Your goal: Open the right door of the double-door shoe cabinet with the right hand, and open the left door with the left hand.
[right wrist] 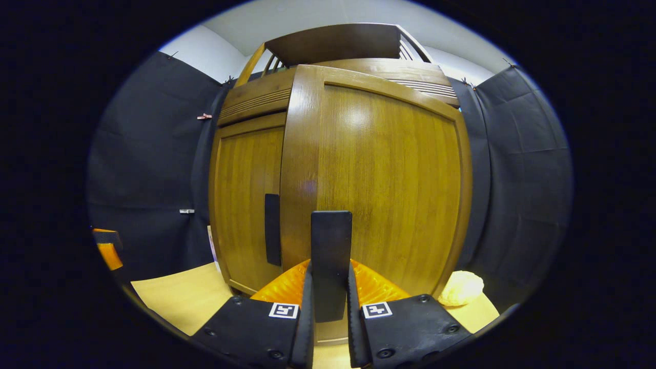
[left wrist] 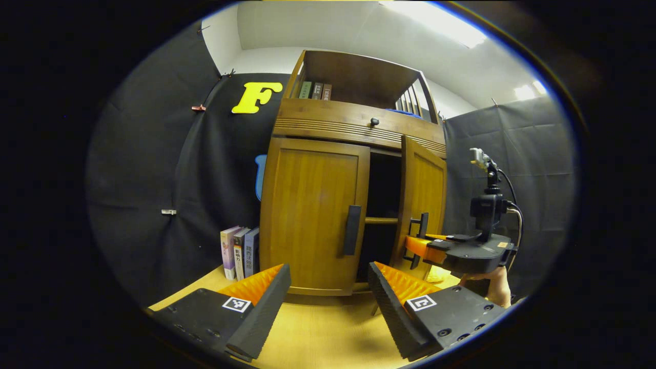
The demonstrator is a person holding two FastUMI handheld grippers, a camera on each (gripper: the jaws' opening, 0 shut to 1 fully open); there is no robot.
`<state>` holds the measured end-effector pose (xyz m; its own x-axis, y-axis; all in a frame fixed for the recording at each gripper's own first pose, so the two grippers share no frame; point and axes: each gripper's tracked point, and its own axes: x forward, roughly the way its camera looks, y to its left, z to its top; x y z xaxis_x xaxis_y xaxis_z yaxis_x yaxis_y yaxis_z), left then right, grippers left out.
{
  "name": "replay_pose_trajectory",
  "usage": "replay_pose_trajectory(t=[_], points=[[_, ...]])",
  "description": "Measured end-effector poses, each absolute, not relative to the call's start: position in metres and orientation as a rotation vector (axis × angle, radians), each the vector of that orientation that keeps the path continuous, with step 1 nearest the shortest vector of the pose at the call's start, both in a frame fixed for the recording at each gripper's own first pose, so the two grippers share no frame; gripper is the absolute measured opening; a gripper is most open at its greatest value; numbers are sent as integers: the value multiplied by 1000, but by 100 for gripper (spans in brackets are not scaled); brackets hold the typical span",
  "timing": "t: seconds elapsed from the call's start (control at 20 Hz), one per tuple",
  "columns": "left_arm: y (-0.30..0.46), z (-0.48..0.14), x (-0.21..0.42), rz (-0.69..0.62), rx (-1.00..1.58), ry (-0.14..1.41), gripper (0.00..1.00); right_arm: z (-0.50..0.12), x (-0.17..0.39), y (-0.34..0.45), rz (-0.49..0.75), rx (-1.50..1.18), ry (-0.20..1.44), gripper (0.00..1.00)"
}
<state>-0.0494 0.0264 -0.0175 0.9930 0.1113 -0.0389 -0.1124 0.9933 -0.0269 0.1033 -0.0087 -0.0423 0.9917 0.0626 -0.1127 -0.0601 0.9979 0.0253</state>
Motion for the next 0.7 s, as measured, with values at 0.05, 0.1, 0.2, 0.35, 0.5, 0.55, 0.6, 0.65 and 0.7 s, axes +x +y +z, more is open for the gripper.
replay_pose_trajectory(t=[0.05,0.1,0.2,0.35,0.5,0.55,0.6,0.65,0.7], points=[[20,-18,-49,104,-31,40,94,-42,94,-13,64,23,115,28],[15,-18,-49,96,-32,43,95,-42,84,-18,65,25,114,28],[4,-17,-49,79,-32,42,94,-39,66,-28,62,21,111,28],[-15,-17,-46,45,-29,41,94,-35,44,-49,45,21,114,27],[-34,-19,-40,8,-35,42,94,-30,25,-73,10,11,115,30],[-41,-20,-37,-6,-38,43,94,-30,18,-83,-6,6,116,30],[-47,-20,-34,-18,-43,43,94,-29,11,-93,-25,2,118,30],[-54,-21,-31,-31,-49,43,95,-28,6,-104,-44,3,121,29],[-61,-21,-28,-44,-56,43,95,-25,2,-113,-64,6,113,28]])
